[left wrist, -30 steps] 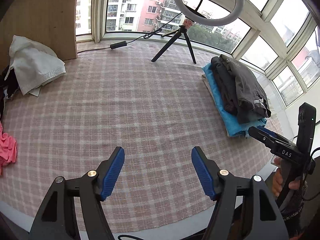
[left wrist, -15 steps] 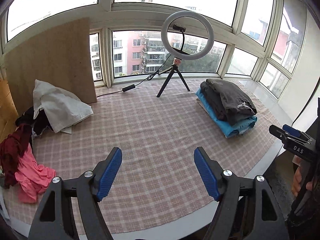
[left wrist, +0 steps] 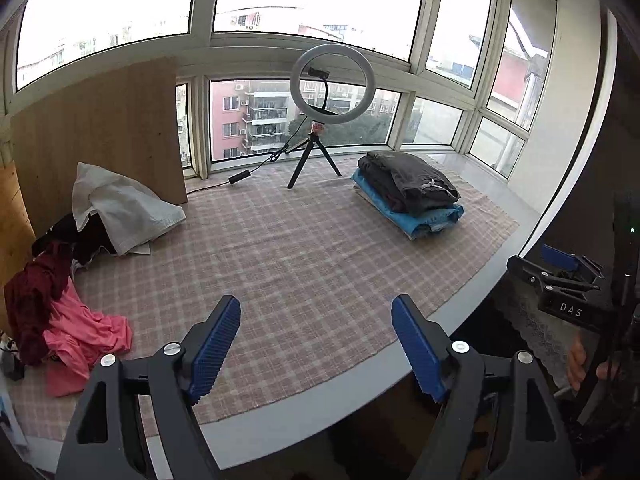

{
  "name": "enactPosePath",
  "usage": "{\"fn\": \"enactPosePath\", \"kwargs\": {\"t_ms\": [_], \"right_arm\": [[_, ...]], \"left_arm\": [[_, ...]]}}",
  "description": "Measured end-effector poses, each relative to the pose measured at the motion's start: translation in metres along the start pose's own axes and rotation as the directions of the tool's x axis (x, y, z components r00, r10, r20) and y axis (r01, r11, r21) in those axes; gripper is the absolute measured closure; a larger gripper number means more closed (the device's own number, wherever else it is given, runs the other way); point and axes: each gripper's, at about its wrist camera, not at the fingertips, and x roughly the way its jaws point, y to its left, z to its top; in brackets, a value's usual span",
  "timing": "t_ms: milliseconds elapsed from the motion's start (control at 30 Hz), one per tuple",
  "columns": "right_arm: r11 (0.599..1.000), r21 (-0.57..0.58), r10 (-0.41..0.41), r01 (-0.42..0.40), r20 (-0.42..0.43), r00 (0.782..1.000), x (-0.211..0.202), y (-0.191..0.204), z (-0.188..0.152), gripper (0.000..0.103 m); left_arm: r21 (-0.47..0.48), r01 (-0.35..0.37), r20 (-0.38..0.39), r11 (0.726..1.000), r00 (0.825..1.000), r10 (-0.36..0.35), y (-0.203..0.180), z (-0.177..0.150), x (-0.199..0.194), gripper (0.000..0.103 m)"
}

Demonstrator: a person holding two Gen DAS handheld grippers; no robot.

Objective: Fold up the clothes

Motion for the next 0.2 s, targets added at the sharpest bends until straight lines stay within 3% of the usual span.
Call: {"fn": "enactPosePath", "kwargs": {"t_ms": [200], "right_arm": [[1.000, -0.002, -0.001, 0.001, 0.025, 1.000, -0.020, 0.004, -0.008, 0.020]], "left_arm": [[-0.008, -0.006, 0.028, 1.000, 1.000, 0.006, 0.001, -0.013, -0.018, 0.026]]}}
